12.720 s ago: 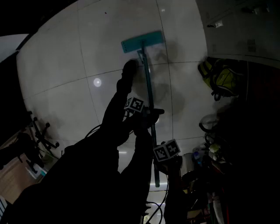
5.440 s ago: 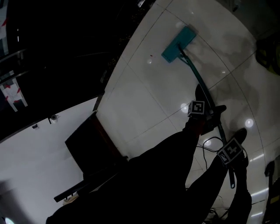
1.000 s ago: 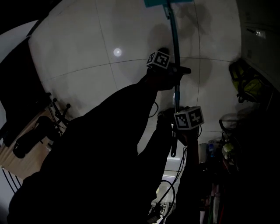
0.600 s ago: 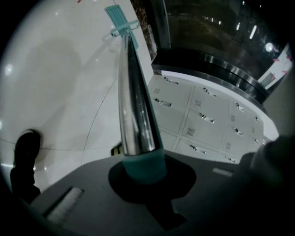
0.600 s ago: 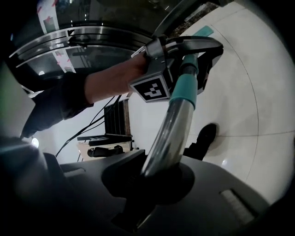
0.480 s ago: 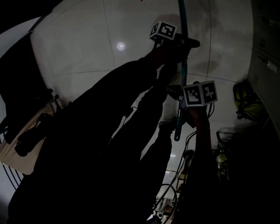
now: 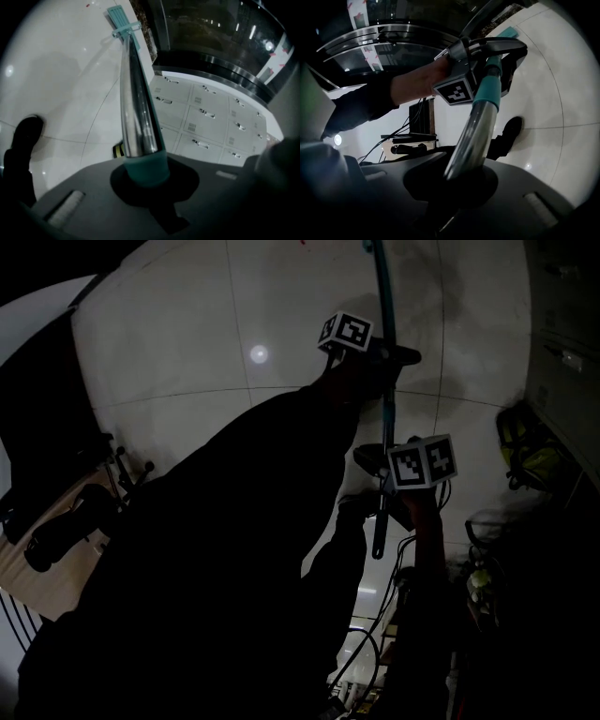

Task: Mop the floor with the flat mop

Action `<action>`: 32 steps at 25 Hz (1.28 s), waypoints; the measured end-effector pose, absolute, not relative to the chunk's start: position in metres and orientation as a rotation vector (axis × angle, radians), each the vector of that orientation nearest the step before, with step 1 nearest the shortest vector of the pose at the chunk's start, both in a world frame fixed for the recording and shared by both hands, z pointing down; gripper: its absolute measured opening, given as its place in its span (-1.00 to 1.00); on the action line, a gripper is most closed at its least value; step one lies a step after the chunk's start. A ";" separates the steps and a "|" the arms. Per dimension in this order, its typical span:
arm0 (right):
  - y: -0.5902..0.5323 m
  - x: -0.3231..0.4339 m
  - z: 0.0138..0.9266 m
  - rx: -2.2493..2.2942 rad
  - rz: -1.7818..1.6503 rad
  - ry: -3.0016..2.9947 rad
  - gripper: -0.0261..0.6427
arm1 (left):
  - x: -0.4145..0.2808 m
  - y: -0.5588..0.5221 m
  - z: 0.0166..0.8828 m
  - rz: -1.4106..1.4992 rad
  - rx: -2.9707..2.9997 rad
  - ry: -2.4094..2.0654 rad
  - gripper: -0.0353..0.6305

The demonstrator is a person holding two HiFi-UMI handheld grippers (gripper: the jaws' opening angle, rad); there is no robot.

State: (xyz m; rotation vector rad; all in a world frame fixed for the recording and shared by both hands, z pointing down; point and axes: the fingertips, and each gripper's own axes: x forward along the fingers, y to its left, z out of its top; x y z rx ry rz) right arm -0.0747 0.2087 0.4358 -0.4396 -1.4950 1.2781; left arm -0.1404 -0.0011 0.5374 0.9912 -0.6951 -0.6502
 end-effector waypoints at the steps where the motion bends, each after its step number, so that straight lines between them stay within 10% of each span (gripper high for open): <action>1: 0.220 -0.056 0.429 -0.446 1.282 -1.498 -0.73 | -0.123 0.010 0.531 -0.655 0.992 -0.696 -0.82; 16: 0.417 0.211 0.343 -0.499 1.366 -1.547 -0.72 | 0.151 0.206 0.441 -0.625 1.015 -0.629 -0.83; 32: 0.428 0.203 0.336 -0.425 1.553 -1.574 -0.75 | 0.176 0.213 0.438 -0.584 1.032 -0.539 -0.84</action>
